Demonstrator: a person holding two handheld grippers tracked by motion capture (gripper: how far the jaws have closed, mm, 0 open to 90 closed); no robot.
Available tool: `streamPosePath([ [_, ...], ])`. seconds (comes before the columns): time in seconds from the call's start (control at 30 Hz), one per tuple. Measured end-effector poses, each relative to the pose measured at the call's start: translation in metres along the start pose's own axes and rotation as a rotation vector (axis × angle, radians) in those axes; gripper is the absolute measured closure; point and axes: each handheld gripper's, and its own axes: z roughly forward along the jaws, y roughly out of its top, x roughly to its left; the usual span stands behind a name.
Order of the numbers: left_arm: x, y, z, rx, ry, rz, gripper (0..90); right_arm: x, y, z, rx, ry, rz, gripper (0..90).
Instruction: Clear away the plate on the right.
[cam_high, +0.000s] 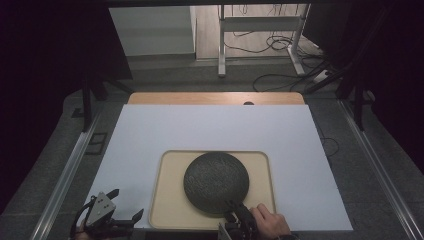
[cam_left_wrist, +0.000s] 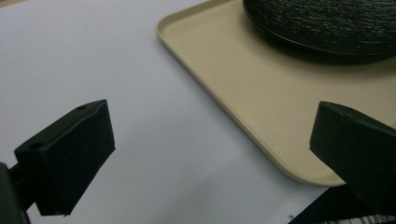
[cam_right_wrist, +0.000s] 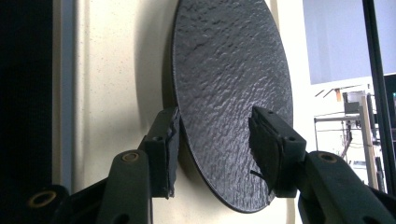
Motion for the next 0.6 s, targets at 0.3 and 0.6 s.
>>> streamPosePath([
  [0.3, 0.0, 0.0, 0.0, -0.002, 0.0, -0.002, 0.0, -0.005, -0.005, -0.003, -0.004, -0.01, 0.041, 48.7],
  [0.6, 0.0, 0.0, 0.0, -0.002, 0.0, -0.001, 0.0, -0.014, -0.012, -0.004, 0.002, -0.015, 0.13, 41.2],
])
